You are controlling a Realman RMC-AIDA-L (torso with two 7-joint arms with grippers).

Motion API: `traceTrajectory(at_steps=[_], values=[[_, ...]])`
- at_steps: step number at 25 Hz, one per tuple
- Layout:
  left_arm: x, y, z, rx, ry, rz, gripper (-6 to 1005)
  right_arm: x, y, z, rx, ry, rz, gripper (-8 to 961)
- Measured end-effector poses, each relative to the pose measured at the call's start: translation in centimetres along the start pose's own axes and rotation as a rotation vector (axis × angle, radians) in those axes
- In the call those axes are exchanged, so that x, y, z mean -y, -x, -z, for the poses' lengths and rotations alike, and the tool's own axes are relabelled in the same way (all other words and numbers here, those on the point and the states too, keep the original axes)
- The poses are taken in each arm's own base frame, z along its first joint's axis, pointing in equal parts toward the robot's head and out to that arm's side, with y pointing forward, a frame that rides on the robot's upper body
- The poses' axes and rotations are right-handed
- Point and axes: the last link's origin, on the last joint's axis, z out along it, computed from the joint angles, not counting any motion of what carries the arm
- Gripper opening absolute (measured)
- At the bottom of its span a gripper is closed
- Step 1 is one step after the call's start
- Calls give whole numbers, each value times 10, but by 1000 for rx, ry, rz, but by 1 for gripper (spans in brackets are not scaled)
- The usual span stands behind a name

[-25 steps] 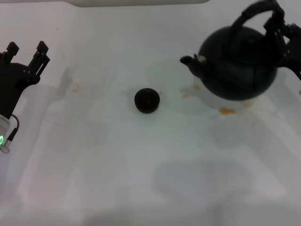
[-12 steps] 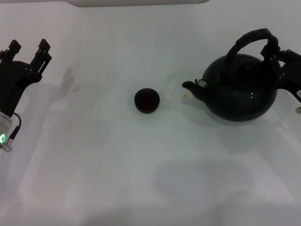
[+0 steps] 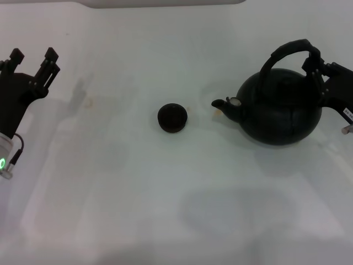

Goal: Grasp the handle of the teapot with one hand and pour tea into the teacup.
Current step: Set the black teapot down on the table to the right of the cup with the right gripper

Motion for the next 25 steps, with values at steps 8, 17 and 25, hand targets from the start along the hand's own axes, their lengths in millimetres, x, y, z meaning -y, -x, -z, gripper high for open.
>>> traceTrajectory(at_steps=[8, 17, 25], values=[[1, -1, -1, -1, 2, -6, 821, 0, -2, 0, -14, -8, 4, 130], [1, -1, -1, -1, 3, -9, 821, 1, -3, 1, -14, -12, -6, 134], [0, -1, -1, 0, 5, -10, 819, -1, -2, 1, -3, -7, -12, 317]])
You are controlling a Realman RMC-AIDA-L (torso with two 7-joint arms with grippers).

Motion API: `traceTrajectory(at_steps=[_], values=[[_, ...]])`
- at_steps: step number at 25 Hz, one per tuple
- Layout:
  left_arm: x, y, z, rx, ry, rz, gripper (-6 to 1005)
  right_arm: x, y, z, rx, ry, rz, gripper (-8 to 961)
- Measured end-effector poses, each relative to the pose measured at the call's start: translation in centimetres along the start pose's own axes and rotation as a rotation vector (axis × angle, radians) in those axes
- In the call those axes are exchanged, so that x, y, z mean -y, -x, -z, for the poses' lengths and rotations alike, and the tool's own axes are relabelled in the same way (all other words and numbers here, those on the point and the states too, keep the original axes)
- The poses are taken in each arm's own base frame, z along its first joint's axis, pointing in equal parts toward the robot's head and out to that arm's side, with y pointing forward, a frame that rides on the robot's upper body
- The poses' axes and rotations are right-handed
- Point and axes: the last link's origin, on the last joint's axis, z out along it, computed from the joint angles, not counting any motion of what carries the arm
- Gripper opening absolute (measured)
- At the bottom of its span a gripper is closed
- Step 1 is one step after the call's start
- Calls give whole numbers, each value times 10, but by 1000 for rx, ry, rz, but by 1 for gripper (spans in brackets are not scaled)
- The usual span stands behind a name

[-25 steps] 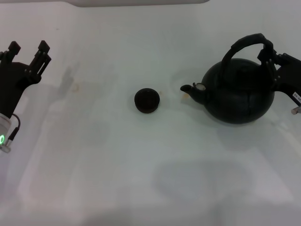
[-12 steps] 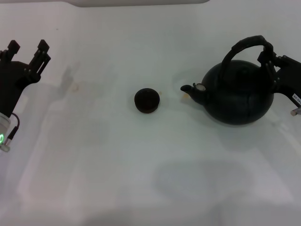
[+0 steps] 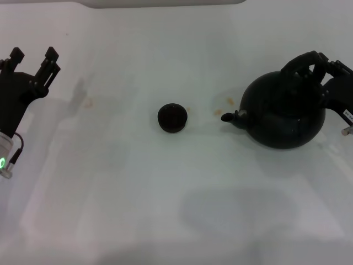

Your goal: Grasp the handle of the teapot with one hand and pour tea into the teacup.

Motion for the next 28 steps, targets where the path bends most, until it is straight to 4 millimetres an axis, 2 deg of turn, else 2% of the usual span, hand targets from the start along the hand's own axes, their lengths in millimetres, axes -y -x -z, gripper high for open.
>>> traceTrajectory(at_steps=[6, 14, 19, 23, 27, 28], values=[[0, 0, 0, 0, 0, 0, 821, -3, 0, 5, 16, 11, -17, 507], [0, 0, 0, -1, -2, 0, 820, -5, -4, 32, 42, 0, -55, 781], [0, 0, 0, -2, -3, 1, 820, -3, -11, 53, 35, -40, -63, 783], [0, 0, 0, -2, -3, 0, 819, -3, -6, 68, 83, -51, -4, 778], [1, -1, -1, -4, -6, 0, 819, 2, 0, 66, 121, -81, 19, 772], [1, -1, -1, -5, -6, 0, 819, 6, 4, 60, 141, -108, 18, 770]])
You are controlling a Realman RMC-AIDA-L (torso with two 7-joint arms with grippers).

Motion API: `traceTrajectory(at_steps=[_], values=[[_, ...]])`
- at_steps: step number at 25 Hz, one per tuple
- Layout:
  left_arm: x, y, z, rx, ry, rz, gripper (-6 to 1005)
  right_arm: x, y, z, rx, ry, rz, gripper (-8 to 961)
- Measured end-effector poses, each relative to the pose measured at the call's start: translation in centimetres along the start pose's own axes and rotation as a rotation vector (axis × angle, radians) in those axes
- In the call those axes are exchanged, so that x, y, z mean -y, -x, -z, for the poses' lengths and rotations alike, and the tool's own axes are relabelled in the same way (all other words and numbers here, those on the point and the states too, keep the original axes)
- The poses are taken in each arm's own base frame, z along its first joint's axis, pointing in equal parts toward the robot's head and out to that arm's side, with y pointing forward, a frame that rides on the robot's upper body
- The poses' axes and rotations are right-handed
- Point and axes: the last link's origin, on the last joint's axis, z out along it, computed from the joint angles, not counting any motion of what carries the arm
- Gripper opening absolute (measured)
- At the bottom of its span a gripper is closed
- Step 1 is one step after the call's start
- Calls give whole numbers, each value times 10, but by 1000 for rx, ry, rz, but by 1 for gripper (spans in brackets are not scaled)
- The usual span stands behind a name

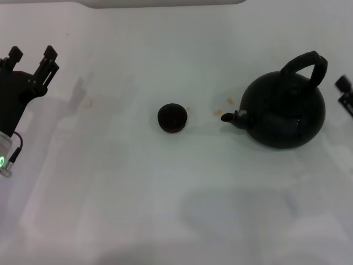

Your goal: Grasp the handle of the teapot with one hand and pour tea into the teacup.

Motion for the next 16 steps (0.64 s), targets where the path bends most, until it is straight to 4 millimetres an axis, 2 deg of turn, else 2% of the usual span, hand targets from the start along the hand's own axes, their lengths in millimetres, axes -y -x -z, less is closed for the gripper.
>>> traceTrajectory(at_steps=[5, 11, 16], values=[[-1, 0, 0, -6, 0, 2, 819, 3, 1, -13, 9, -38, 15, 768], [-2, 0, 1, -22, -30, -31, 819, 2, 5, -29, 32, -131, 235, 769], [-4, 0, 2, -41, -67, -21, 819, 0, 5, -33, 36, -134, 225, 768]])
